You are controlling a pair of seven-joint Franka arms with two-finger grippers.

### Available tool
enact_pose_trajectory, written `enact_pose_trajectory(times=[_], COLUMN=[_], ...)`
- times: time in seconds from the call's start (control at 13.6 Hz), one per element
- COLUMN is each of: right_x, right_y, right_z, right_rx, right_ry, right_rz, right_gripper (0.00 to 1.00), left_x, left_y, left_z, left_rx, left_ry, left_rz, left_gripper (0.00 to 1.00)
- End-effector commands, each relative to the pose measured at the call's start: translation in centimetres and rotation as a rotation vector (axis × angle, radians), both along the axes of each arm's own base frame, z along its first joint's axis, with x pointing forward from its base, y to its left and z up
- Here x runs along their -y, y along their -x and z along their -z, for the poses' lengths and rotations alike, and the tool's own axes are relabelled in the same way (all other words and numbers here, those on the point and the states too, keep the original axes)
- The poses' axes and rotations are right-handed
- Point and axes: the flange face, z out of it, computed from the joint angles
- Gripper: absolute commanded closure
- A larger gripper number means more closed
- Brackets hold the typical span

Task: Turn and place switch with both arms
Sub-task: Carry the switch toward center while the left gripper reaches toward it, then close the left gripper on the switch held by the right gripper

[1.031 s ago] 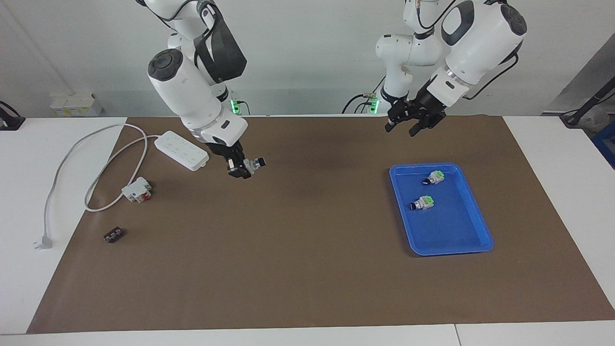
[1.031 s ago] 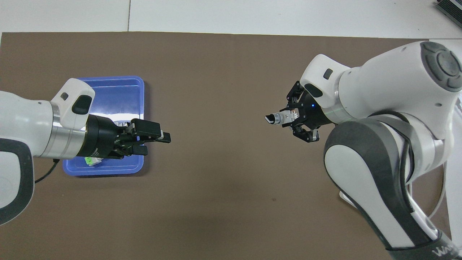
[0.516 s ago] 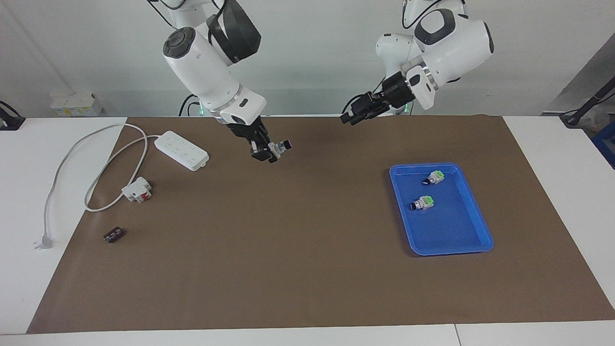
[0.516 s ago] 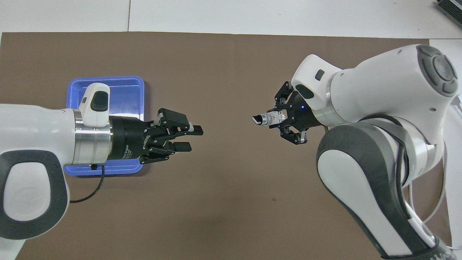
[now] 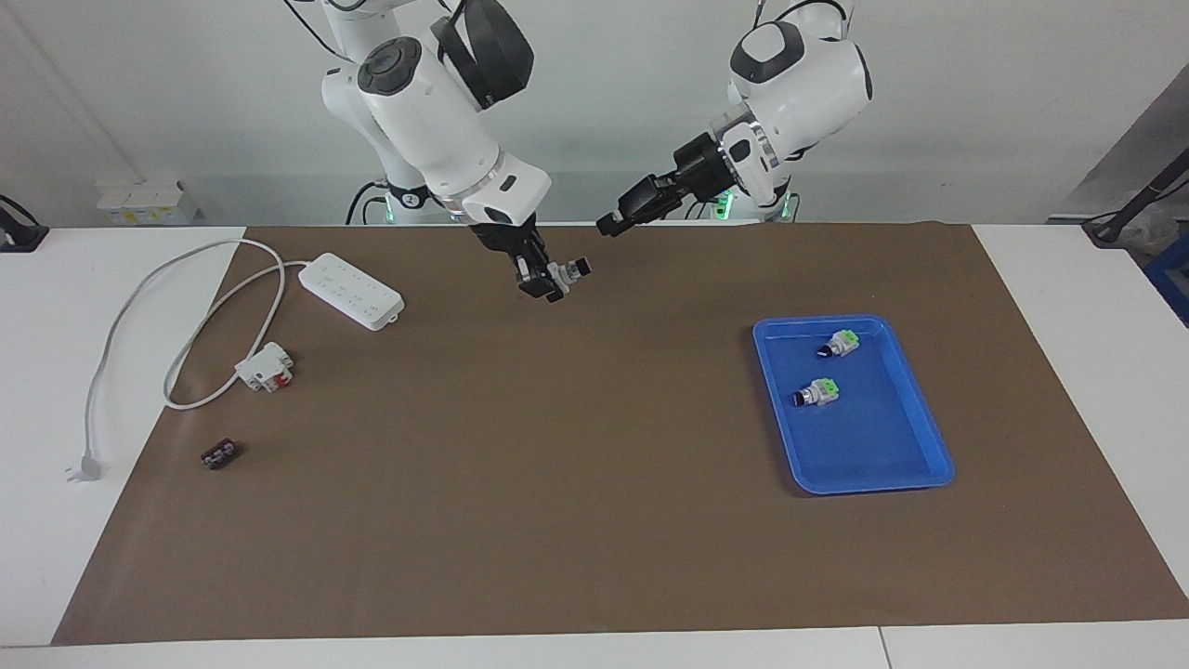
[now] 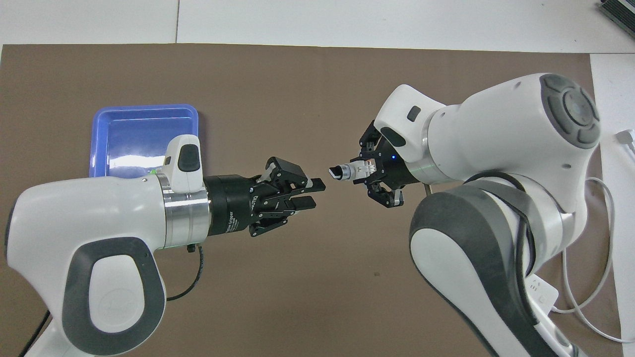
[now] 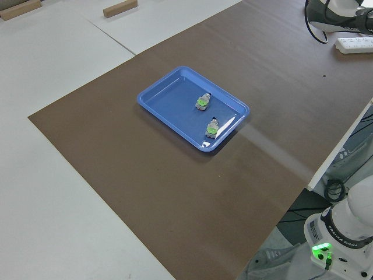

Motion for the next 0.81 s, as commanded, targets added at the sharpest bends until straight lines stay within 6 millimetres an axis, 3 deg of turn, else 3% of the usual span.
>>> enact_pose_trajectory(times=[0.0,0.44,0.74], right_x=[0.4,0.7,0.7], right_y=[0.2,0.8,0.9], right_z=[-0.4,-1.8,-1.7], right_rx=[0.001,-0.001,0.002], right_ry=[-0.012,-0.073,-0.074], right_rz=[0.021,0.033,0.024], right_gripper=[1.00,1.00,1.00], left_x=[-0.6,1.0,1.4], left_y=[0.2,-0.1,-0.2], left_z=[0.3,2.1,1.8], left_rx=[-0.015,-0.038,-0.046], left_ry=[0.034,0.074,0.097], left_rz=[-0.056,-0.129,-0.136], left_gripper=[0.62,0.63,0.64])
